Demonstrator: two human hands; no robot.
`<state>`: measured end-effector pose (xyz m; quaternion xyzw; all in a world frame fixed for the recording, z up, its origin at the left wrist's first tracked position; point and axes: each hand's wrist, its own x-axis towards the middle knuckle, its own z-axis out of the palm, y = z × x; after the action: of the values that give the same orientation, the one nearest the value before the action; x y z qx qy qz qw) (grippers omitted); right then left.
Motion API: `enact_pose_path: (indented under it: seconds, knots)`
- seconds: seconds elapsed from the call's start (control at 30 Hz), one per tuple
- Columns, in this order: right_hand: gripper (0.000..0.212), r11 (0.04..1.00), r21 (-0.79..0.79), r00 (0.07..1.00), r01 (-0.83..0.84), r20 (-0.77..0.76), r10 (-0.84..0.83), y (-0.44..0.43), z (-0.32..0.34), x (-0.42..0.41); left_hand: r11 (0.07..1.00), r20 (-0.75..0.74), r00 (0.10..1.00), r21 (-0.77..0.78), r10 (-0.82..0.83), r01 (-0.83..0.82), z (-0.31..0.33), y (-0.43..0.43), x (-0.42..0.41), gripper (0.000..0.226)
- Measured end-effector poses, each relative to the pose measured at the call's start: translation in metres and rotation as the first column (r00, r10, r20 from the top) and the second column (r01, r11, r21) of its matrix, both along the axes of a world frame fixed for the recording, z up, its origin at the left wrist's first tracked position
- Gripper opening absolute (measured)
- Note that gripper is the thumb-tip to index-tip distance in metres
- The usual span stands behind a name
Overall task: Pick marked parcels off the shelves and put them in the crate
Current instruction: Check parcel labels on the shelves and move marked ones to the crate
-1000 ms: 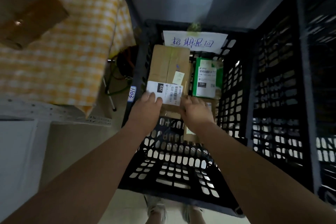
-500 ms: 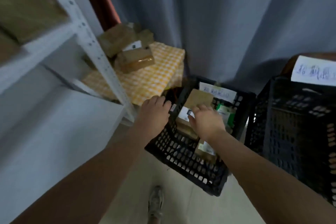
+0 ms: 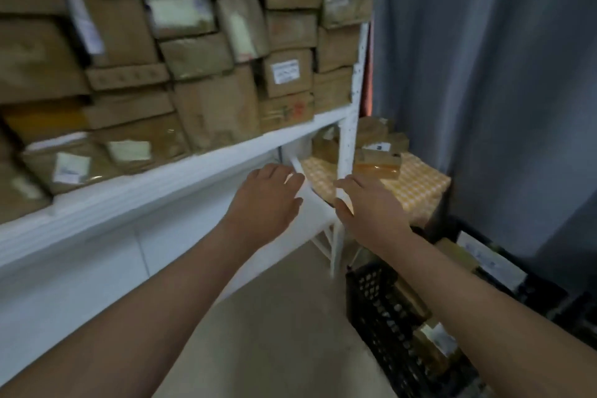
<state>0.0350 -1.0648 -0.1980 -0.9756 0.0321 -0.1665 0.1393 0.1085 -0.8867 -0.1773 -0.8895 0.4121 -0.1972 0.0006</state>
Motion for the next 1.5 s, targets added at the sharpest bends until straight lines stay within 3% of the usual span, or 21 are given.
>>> enact_pose_path:
  seconds: [0.23,0.67,0.83,0.93,1.1,1.2,1.3,1.4,1.5]
  knots:
    - [0.040,0.964,-0.016,0.954,-0.266,0.142,0.266,0.160,0.041,0.023,0.935,0.056,0.939,-0.123,0.340,-0.332,0.035,0.171,-0.026,0.045]
    - [0.041,0.802,0.048,0.786,-0.595,0.241,0.569,0.495,0.071,0.016,0.773,0.149,0.759,-0.166,0.634,-0.613,0.056,0.513,-0.113,0.038]
    - [0.043,0.715,0.054,0.701,-0.697,0.263,0.663,0.604,0.077,0.000,0.688,0.113,0.682,-0.212,0.722,-0.694,0.060,0.612,-0.151,0.035]
    - [0.040,0.701,0.043,0.671,-0.712,0.338,0.660,0.643,0.095,-0.003,0.683,0.126,0.675,-0.246,0.726,-0.688,0.082,0.648,-0.154,0.046]
    - [0.040,0.748,-0.061,0.596,-0.661,0.563,0.572,0.673,0.151,0.012,0.723,0.338,0.642,-0.383,0.689,-0.575,0.155,0.674,-0.125,0.073]
    - [0.045,0.759,-0.016,0.611,-0.650,0.583,0.536,0.684,0.182,0.024,0.715,0.399,0.594,-0.408,0.699,-0.568,0.200,0.679,-0.099,0.097]
    - [0.047,0.740,0.005,0.603,-0.673,0.584,0.544,0.692,0.196,0.031,0.736,0.425,0.603,-0.333,0.675,-0.589,0.230,0.681,-0.072,0.110]
    - [0.044,0.661,0.085,0.566,-0.745,0.604,0.561,0.697,0.203,0.035,0.749,0.467,0.605,-0.227,0.645,-0.623,0.242,0.686,-0.052,0.099]
    - [0.044,0.573,0.235,0.584,-0.785,0.589,0.558,0.704,0.209,0.036,0.817,0.511,0.647,-0.247,0.566,-0.520,0.245,0.697,-0.046,0.062]
